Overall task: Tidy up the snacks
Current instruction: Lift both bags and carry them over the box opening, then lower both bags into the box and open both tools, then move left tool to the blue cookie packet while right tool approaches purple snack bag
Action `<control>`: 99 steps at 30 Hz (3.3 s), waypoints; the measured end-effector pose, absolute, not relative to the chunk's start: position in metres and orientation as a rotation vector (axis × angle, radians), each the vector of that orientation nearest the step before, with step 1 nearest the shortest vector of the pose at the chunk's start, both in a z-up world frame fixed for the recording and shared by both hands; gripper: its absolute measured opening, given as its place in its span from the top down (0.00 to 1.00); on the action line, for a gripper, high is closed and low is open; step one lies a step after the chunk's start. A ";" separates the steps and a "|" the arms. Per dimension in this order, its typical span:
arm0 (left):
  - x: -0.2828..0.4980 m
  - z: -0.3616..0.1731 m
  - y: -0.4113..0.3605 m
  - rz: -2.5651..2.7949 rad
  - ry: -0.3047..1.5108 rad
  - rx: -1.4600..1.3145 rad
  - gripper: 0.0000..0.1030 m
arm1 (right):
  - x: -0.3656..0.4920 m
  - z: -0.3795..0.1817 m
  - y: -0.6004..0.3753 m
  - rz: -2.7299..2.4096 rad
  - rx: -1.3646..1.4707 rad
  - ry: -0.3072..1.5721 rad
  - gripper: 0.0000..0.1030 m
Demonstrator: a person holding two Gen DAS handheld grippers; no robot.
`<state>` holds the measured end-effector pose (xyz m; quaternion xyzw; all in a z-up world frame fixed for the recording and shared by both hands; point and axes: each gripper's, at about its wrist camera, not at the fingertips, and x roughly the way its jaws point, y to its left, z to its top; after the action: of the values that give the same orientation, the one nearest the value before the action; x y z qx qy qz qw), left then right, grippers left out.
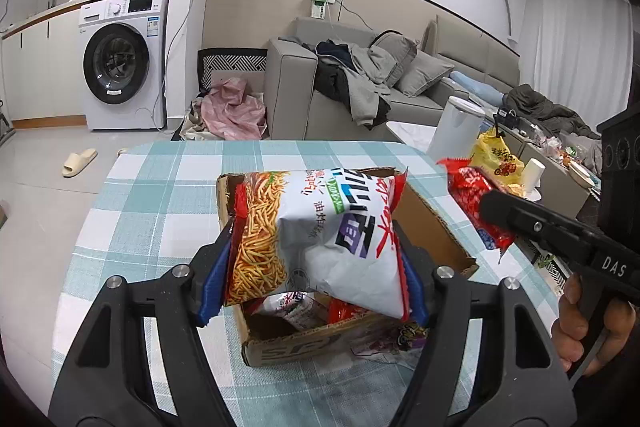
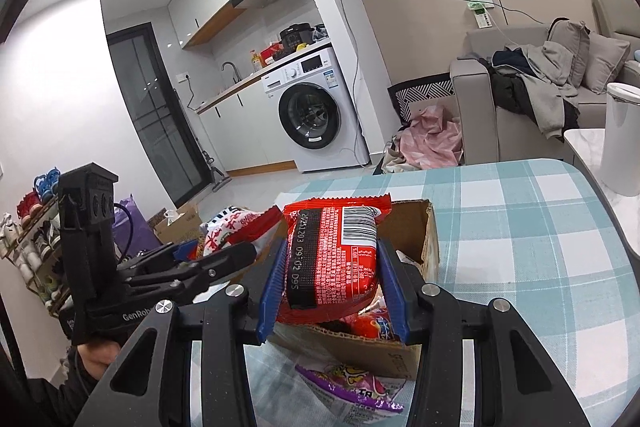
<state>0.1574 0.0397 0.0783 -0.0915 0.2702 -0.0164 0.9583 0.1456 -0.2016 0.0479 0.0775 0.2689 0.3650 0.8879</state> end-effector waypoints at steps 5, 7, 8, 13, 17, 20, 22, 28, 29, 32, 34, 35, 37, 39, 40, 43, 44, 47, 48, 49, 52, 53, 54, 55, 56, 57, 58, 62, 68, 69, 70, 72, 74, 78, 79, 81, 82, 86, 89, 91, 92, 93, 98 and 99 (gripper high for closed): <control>0.172 0.069 0.039 -0.024 0.557 -0.191 0.35 | 0.156 0.041 -0.196 0.749 0.179 0.587 0.56; 0.176 0.065 0.041 -0.021 0.557 -0.193 0.35 | 0.160 0.039 -0.194 0.748 0.183 0.597 0.56; 0.178 0.064 0.041 -0.019 0.556 -0.191 0.35 | 0.161 0.038 -0.192 0.747 0.185 0.598 0.56; 0.190 0.056 0.039 -0.018 0.556 -0.175 0.35 | 0.167 0.034 -0.185 0.733 0.172 0.591 0.56; 0.199 0.047 0.035 -0.015 0.570 -0.158 0.35 | 0.175 0.027 -0.179 0.717 0.156 0.609 0.56; 0.207 0.040 0.033 -0.012 0.574 -0.139 0.35 | 0.181 0.022 -0.178 0.712 0.155 0.623 0.56; 0.211 0.036 0.032 -0.013 0.580 -0.139 0.35 | 0.185 0.019 -0.176 0.711 0.155 0.633 0.56; 0.218 0.026 0.036 -0.001 0.591 -0.138 0.35 | 0.190 0.012 -0.171 0.710 0.144 0.651 0.56; 0.218 0.025 0.036 0.003 0.595 -0.136 0.35 | 0.191 0.011 -0.169 0.710 0.141 0.654 0.56; 0.222 0.023 0.036 0.013 0.600 -0.124 0.35 | 0.193 0.010 -0.166 0.710 0.144 0.665 0.56; 0.224 0.021 0.035 0.014 0.604 -0.117 0.34 | 0.196 0.008 -0.164 0.709 0.138 0.670 0.56; 0.225 0.020 0.036 0.016 0.605 -0.115 0.34 | 0.196 0.008 -0.163 0.707 0.134 0.671 0.56; 0.226 0.019 0.035 0.021 0.607 -0.108 0.34 | 0.198 0.008 -0.162 0.707 0.133 0.676 0.56; 0.226 0.019 0.035 0.021 0.607 -0.102 0.34 | 0.200 0.008 -0.161 0.704 0.129 0.678 0.56; 0.226 0.019 0.034 0.022 0.608 -0.100 0.34 | 0.200 0.008 -0.161 0.703 0.128 0.681 0.56; 0.225 0.019 0.033 0.019 0.609 -0.102 0.34 | 0.202 0.008 -0.160 0.695 0.123 0.683 0.56; 0.225 0.019 0.033 0.020 0.610 -0.102 0.34 | 0.201 0.009 -0.160 0.692 0.123 0.683 0.56; 0.224 0.019 0.033 0.014 0.614 -0.105 0.31 | 0.201 0.012 -0.162 0.689 0.123 0.685 0.51; 0.223 0.019 0.034 0.007 0.616 -0.109 0.28 | 0.200 0.015 -0.163 0.690 0.121 0.678 0.49; 0.222 0.019 0.036 0.001 0.617 -0.112 0.25 | 0.199 0.017 -0.164 0.692 0.115 0.674 0.49; 0.218 0.021 0.039 -0.013 0.624 -0.132 0.21 | 0.196 0.021 -0.166 0.692 0.099 0.671 0.39; 0.216 0.024 0.040 -0.014 0.629 -0.134 0.20 | 0.194 0.022 -0.168 0.693 0.094 0.671 0.35; 0.215 0.025 0.040 -0.017 0.635 -0.135 0.20 | 0.192 0.023 -0.169 0.694 0.091 0.670 0.30; 0.212 0.027 0.041 -0.018 0.636 -0.136 0.18 | 0.190 0.025 -0.171 0.697 0.086 0.669 0.27; 0.209 0.030 0.040 -0.013 0.634 -0.134 0.17 | 0.188 0.026 -0.173 0.700 0.085 0.669 0.18; 0.206 0.032 0.040 -0.007 0.632 -0.130 0.16 | 0.185 0.028 -0.176 0.707 0.085 0.668 0.11; 0.203 0.034 0.039 -0.002 0.629 -0.123 0.14 | 0.182 0.029 -0.179 0.711 0.086 0.664 0.09; 0.182 0.045 0.038 0.002 0.615 -0.095 0.09 | 0.171 0.031 -0.189 0.712 0.075 0.664 0.01; 0.149 0.058 0.043 0.007 0.579 -0.105 0.01 | 0.157 0.028 -0.200 0.680 0.033 0.688 0.00; 0.144 0.059 0.044 0.007 0.578 -0.104 0.01 | 0.155 0.027 -0.202 0.676 0.033 0.687 0.00; 0.139 0.060 0.045 0.011 0.575 -0.098 0.01 | 0.153 0.026 -0.204 0.672 0.034 0.687 0.00; 0.131 0.062 0.046 0.018 0.577 -0.090 0.01 | 0.150 0.024 -0.208 0.666 0.041 0.696 0.00; 0.123 0.063 0.048 0.019 0.577 -0.094 0.01 | 0.148 0.021 -0.211 0.666 0.052 0.707 0.00; 0.111 0.059 0.051 0.023 0.592 -0.117 0.01 | 0.144 0.014 -0.216 0.654 0.048 0.732 0.00; 0.107 0.058 0.051 0.019 0.598 -0.119 0.01 | 0.143 0.013 -0.216 0.649 0.047 0.737 0.00; 0.103 0.056 0.051 0.013 0.600 -0.115 0.01 | 0.140 0.009 -0.217 0.650 0.047 0.742 0.00; 0.099 0.055 0.050 0.011 0.600 -0.108 0.01 | 0.138 0.006 -0.218 0.651 0.045 0.746 0.00; 0.094 0.051 0.040 -0.006 0.617 -0.097 0.01 | 0.131 -0.002 -0.224 0.644 0.054 0.761 0.00; 0.085 0.047 0.033 -0.019 0.627 -0.093 0.01 | 0.125 -0.006 -0.226 0.644 0.047 0.777 0.00; 0.078 0.043 0.029 -0.028 0.630 -0.090 0.01 | 0.122 -0.009 -0.227 0.636 0.019 0.790 0.00; 0.075 0.040 0.027 -0.030 0.633 -0.089 0.01 | 0.121 -0.011 -0.227 0.637 0.012 0.793 0.00; 0.073 0.037 0.025 -0.032 0.639 -0.089 0.01 | 0.118 -0.013 -0.228 0.645 0.005 0.800 0.00; 0.061 0.028 0.018 -0.039 0.663 -0.076 0.01 | 0.112 -0.019 -0.227 0.657 -0.002 0.818 0.00; 0.059 0.027 0.017 -0.044 0.665 -0.076 0.01 | 0.111 -0.019 -0.226 0.660 -0.009 0.820 0.00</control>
<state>0.0590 0.0172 0.0268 -0.0372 0.3262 -0.0218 0.9443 0.1110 -0.2263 -0.0188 -0.0045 0.3912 0.3152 0.8646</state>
